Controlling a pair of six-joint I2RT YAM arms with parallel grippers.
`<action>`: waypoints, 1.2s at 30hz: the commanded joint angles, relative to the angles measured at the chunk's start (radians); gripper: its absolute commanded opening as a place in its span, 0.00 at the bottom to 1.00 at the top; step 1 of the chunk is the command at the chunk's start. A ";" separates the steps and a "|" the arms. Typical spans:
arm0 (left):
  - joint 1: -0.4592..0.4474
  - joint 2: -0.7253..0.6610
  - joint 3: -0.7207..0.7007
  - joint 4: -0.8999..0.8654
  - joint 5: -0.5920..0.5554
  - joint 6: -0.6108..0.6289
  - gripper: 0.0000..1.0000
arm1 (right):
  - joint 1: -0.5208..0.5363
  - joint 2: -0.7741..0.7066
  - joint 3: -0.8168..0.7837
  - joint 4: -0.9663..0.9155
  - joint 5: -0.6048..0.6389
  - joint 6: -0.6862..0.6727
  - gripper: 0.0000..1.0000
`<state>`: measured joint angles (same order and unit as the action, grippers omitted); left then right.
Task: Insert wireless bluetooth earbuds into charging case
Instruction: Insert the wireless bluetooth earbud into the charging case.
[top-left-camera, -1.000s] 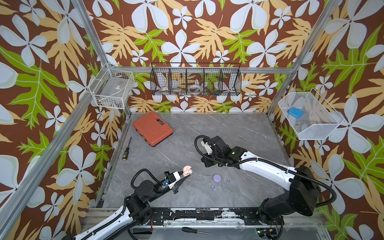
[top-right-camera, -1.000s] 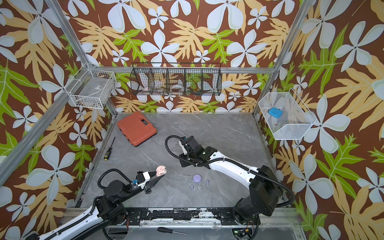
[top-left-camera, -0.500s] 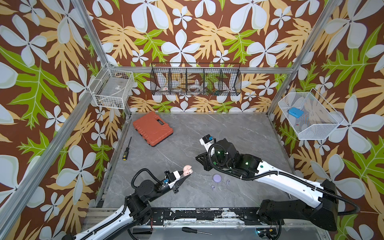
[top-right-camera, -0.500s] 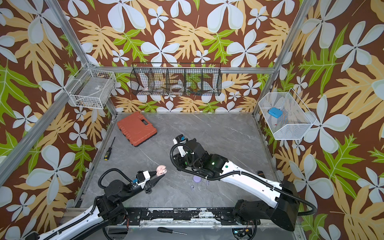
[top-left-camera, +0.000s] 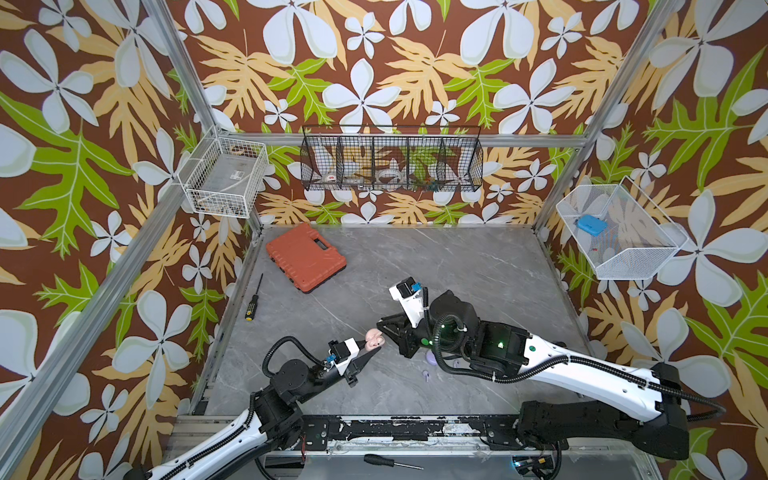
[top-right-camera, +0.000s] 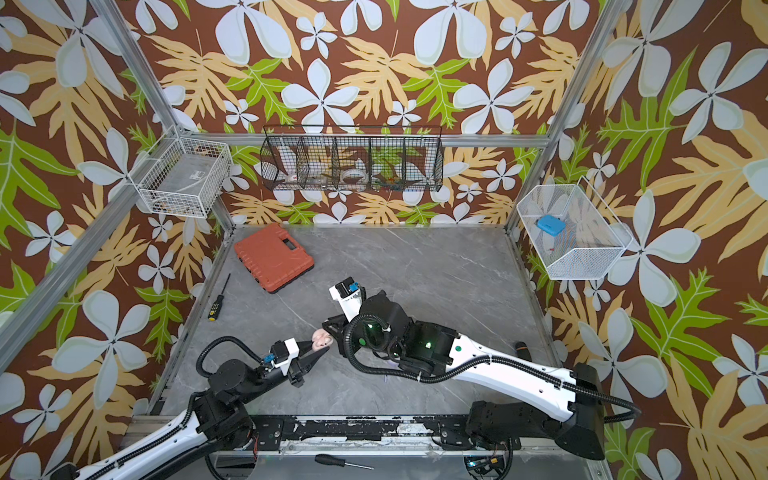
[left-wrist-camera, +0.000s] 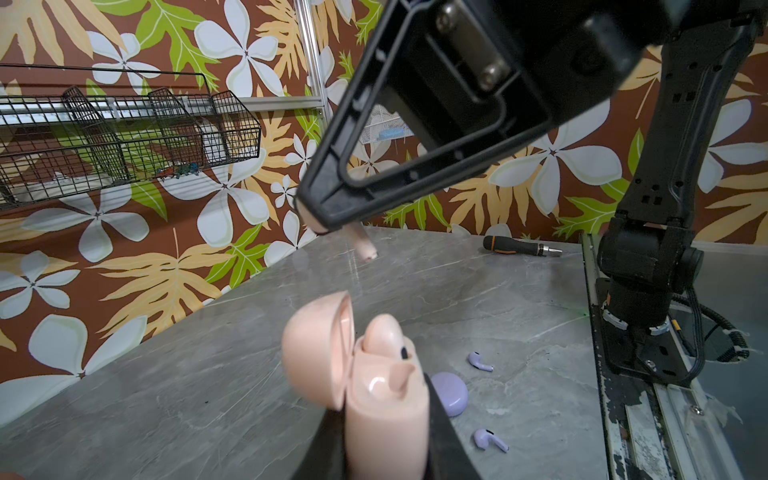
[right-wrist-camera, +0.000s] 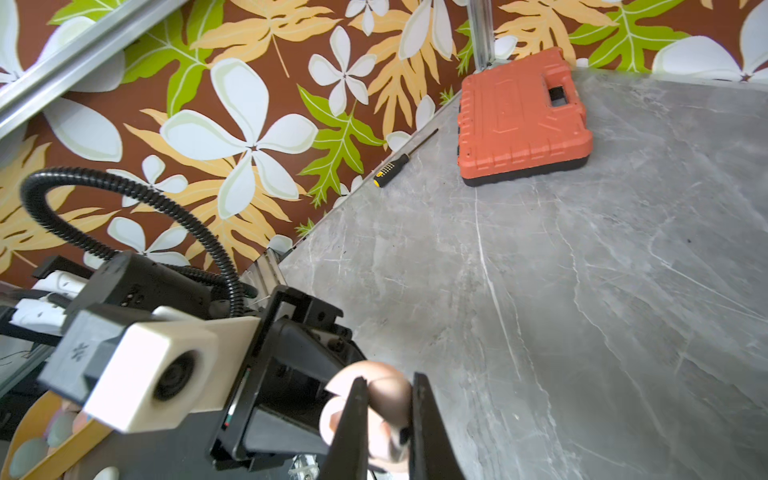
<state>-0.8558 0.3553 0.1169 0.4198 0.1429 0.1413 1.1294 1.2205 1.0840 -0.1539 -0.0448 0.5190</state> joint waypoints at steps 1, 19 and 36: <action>0.001 -0.001 0.007 0.047 -0.011 -0.031 0.00 | 0.015 -0.008 -0.012 0.072 0.031 0.002 0.10; 0.002 -0.012 0.003 0.072 -0.043 -0.100 0.00 | 0.079 0.009 -0.059 0.180 0.042 0.007 0.09; 0.004 -0.015 0.003 0.070 -0.048 -0.112 0.00 | 0.091 0.039 -0.057 0.206 0.063 0.000 0.08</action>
<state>-0.8547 0.3435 0.1169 0.4534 0.1020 0.0349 1.2179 1.2549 1.0229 0.0147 0.0040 0.5224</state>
